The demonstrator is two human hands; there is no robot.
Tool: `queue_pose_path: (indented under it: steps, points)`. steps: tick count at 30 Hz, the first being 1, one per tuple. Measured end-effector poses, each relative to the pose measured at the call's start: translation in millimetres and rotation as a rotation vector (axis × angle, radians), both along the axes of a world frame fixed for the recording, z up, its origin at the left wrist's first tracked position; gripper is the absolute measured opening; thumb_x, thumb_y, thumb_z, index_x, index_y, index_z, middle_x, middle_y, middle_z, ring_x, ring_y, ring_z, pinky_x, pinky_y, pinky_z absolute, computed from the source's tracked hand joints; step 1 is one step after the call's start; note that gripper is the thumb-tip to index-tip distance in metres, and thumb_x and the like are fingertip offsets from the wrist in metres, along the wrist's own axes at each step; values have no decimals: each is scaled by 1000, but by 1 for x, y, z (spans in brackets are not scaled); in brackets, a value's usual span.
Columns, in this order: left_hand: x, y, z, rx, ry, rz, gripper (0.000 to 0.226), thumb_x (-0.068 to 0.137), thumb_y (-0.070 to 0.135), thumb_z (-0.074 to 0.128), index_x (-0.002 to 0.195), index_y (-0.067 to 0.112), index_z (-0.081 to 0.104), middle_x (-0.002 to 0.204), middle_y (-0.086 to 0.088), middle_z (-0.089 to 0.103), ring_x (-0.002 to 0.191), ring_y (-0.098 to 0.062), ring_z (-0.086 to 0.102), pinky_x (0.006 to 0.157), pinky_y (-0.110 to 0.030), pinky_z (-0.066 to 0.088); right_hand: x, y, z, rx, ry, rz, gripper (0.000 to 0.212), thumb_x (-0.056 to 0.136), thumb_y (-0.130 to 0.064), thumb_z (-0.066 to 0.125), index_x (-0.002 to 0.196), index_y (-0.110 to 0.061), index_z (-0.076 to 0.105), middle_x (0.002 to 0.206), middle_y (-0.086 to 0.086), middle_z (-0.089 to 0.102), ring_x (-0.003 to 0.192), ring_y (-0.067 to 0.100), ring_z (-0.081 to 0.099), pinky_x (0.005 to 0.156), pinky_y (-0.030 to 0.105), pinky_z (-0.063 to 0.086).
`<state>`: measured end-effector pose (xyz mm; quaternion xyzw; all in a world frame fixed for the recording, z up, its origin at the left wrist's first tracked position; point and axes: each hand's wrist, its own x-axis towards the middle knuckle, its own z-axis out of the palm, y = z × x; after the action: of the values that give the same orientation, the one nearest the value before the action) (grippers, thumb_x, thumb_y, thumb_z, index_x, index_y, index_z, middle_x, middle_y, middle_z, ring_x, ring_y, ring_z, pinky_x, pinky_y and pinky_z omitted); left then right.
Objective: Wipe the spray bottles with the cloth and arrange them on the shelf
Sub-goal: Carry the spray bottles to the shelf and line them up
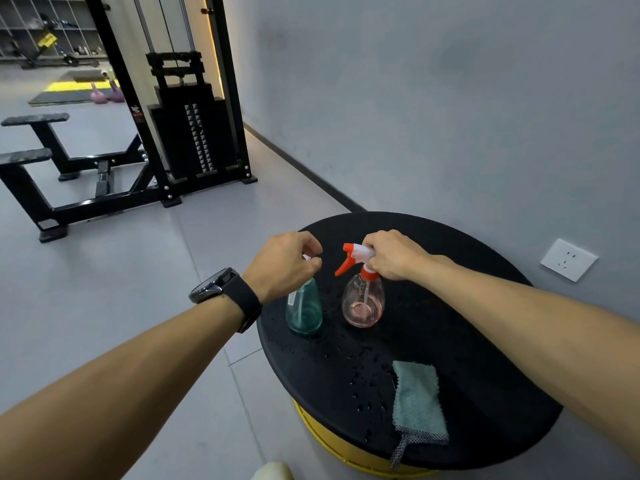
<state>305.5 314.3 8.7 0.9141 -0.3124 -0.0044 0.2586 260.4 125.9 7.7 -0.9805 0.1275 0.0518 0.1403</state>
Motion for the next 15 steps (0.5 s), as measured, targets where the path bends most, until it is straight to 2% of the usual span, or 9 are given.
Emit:
queue_pose_path:
  steps: [7, 10, 15]
  points:
    - [-16, -7, 35, 2, -35, -20, 22, 94, 22, 58, 113, 17, 66, 108, 3, 70, 90, -9, 59, 75, -16, 41, -25, -7, 42, -18, -71, -17, 26, 88, -16, 67, 113, -12, 60, 103, 6, 61, 91, 20, 60, 75, 32, 51]
    - [-25, -9, 51, 2, -49, -22, 22, 93, 22, 58, 113, 17, 66, 109, 2, 70, 91, -10, 60, 74, -17, 40, -39, -7, 64, -12, -97, -38, 28, 89, -17, 68, 115, -11, 59, 101, 6, 59, 90, 20, 58, 72, 29, 48]
    - [-44, -14, 79, -17, -95, -42, 23, 94, 21, 58, 114, 15, 66, 112, 0, 69, 100, -15, 63, 79, -20, 44, -65, -10, 102, -25, -150, -52, 24, 89, -16, 68, 110, -10, 61, 100, 7, 59, 85, 19, 56, 55, 22, 36]
